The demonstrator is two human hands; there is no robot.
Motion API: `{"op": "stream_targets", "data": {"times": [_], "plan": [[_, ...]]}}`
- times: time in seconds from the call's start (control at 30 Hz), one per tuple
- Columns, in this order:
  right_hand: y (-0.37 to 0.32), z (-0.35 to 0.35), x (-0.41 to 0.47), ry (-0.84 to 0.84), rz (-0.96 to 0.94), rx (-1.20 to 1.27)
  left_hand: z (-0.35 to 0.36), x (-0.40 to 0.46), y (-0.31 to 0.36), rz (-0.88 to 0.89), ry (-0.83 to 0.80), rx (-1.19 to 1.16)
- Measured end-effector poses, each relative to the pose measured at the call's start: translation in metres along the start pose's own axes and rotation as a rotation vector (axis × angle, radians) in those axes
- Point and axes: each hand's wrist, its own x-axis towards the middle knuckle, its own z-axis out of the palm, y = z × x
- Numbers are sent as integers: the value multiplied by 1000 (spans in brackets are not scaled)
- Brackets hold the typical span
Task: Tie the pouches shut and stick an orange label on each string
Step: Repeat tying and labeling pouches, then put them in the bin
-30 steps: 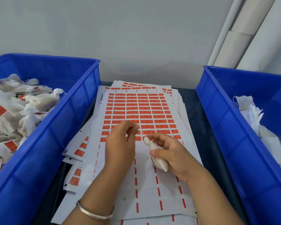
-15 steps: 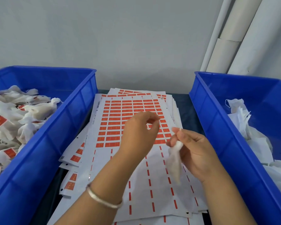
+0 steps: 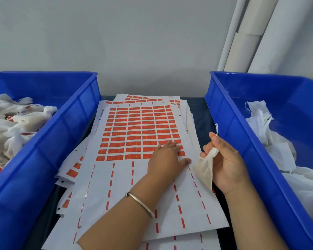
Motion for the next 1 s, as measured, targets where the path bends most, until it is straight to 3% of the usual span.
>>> {"op": "stream_targets", "data": {"times": [0.47,0.6,0.7,0.87,1.0], "plan": [[7,3,-1,101,106,-91,-3,-7,-4,125,-6,250],[10,4,-1,106,132,-144,-1,-13,-5,254,61,363],[12,4,-1,135,165,-206,-2,-14,-5,243,78,301],[20,-1,6,333,147,-458,-1,-21,-7,268,125,221],[24,-2,10,329,115,-799,0,-24,-10,208,213,51]]}}
